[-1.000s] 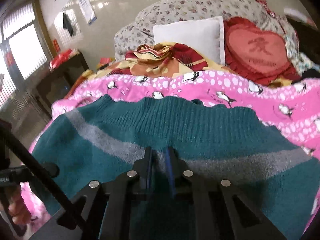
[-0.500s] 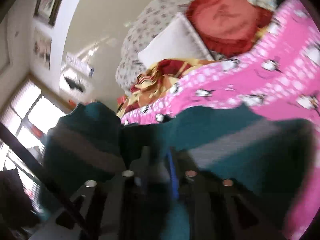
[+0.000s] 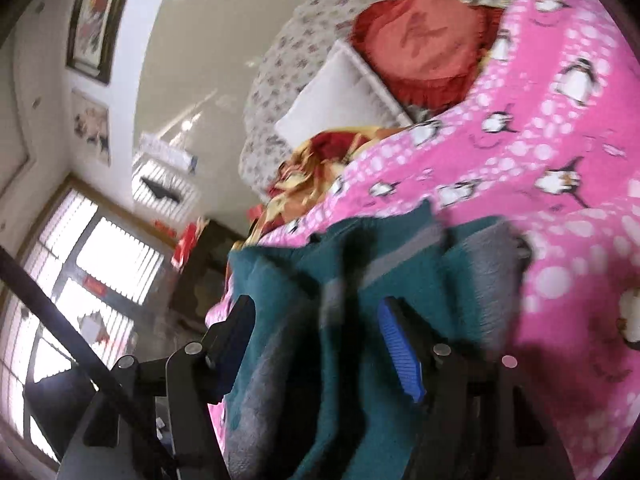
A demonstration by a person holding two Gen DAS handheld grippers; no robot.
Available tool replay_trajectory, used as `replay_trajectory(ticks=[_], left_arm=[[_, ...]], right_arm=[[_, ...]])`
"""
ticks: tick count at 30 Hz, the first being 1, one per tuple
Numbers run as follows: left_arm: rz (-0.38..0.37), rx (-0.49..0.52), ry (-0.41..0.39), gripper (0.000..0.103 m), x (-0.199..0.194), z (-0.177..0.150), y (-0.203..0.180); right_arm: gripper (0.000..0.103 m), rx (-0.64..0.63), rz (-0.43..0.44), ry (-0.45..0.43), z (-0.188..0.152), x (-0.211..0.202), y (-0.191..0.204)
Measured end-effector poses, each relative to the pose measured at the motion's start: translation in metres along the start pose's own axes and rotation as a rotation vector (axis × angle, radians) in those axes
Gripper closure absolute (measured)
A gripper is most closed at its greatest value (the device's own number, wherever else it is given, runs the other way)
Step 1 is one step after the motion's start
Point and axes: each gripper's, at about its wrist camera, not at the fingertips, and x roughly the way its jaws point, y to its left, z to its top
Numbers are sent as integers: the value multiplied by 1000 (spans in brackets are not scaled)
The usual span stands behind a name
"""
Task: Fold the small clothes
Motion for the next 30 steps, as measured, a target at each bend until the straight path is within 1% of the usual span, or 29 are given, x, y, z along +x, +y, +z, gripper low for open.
replay_trajectory(ticks=[1,2,3,5,7,9,10,11,12,14,16,18,19,20,21,22,24,25,27,28,30], left_arm=[[27,3,8,60,-1,-1,3],[58,3,17,59,0,-2,5],[105,-5,34,59,3,-6,13],[155,-35,73,59,10,-15,24],[184,-79,107,59,22,-28,38],[170,-111,122,59,30,-37,49],[164,-129,125,58,34,-41,54],[162,-142,124,58,35,-44,56],[162,-152,120,58,35,-44,57],[153,-150,115,58,30,-39,56],[123,-125,80,57,21,-28,48],[135,-104,35,47,14,-20,41],[137,-102,17,41,14,-17,39],[137,-104,6,38,16,-16,38],[140,-111,7,38,22,-15,39],[141,-125,24,38,32,-16,41],[114,-156,66,36,53,-22,45],[113,-164,83,36,61,-22,46],[141,-153,117,35,76,-29,45],[136,-151,114,33,81,-31,46],[126,-186,123,30,84,-31,53]], right_arm=[[26,-15,-15,7,0,4,3],[19,-35,-38,14,1,12,10],[15,-46,-44,21,1,16,14],[15,-78,-52,45,2,27,23],[15,-114,-62,65,1,38,34],[17,-171,-106,86,-3,53,45],[22,-203,-140,89,-6,60,50],[54,-231,-175,86,-9,66,53],[85,-245,-189,72,-10,67,55],[86,-277,-183,19,-12,55,62],[87,-308,-159,-43,-8,33,71],[87,-331,-155,-89,0,8,77],[87,-350,-180,-103,3,-1,77],[87,-360,-211,-113,7,-7,76],[87,-363,-244,-122,10,-10,73],[87,-359,-279,-130,14,-13,67],[87,-371,-384,-133,18,-10,51],[87,-350,-418,-107,18,-1,36],[87,-335,-451,-52,15,16,21],[87,-365,-498,-44,12,23,16],[87,-349,-487,-54,14,19,13]])
